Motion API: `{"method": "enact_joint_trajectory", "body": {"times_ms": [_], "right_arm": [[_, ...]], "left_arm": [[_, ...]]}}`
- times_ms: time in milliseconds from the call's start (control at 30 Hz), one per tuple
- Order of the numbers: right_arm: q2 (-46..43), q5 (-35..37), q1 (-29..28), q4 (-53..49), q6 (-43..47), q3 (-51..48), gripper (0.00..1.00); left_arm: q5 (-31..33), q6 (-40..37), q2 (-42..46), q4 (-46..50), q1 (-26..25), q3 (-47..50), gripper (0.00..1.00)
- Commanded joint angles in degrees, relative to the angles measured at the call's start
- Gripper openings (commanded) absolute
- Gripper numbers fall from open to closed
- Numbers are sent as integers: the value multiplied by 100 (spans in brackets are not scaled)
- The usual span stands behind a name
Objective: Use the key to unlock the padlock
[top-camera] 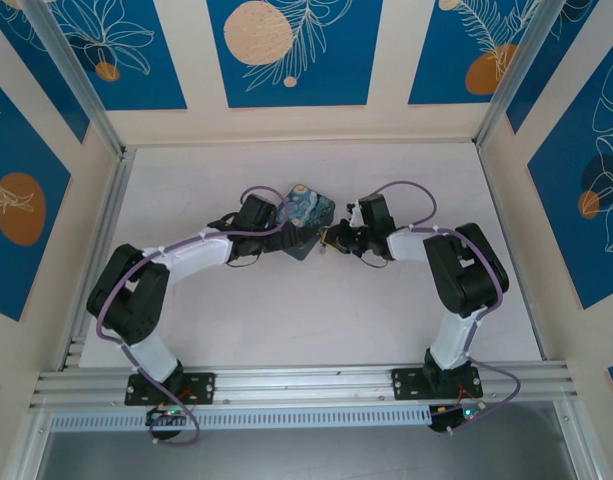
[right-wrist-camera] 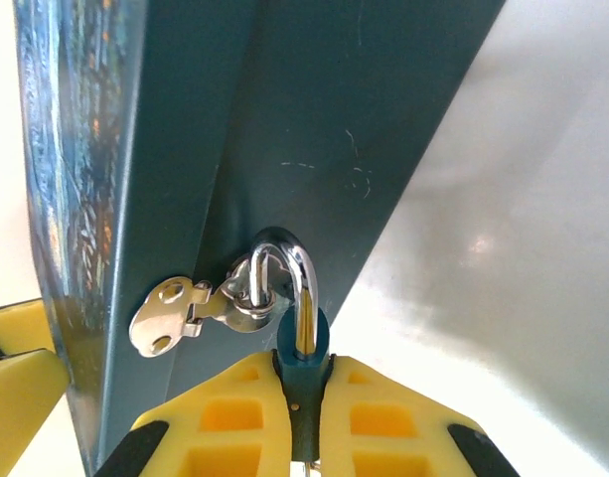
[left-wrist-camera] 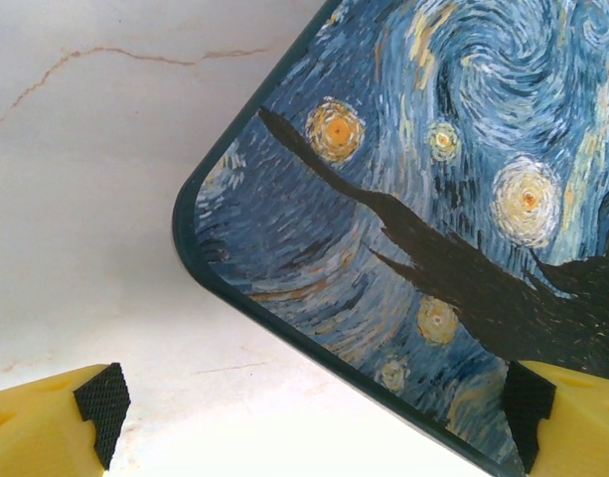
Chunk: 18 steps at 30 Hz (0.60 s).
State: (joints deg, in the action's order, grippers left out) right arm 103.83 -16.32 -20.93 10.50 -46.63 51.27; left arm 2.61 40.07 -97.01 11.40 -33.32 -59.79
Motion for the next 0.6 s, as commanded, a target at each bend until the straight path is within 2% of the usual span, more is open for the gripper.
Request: {"method": "enact_joint_trajectory", "body": {"times_ms": [0,167,333,433,567], "right_arm": [[-108,426,91,-1032,619,264,0],[51,386,97,-1100,573,509,0],[335,83,132,-704,379,757,0],[444,-172,253,-197,148,791,0],[487,-896,668,1126,-545,468,0]], "left_arm": [[169,-123,-277,841,-24,67,97],[148,-123,-333,860,-17,42,96],[126,-128,-360,851,-20,53,95],[84,-149,-374,832,-17,57,94],[65,-157,-407,822,-25,59,93]]}}
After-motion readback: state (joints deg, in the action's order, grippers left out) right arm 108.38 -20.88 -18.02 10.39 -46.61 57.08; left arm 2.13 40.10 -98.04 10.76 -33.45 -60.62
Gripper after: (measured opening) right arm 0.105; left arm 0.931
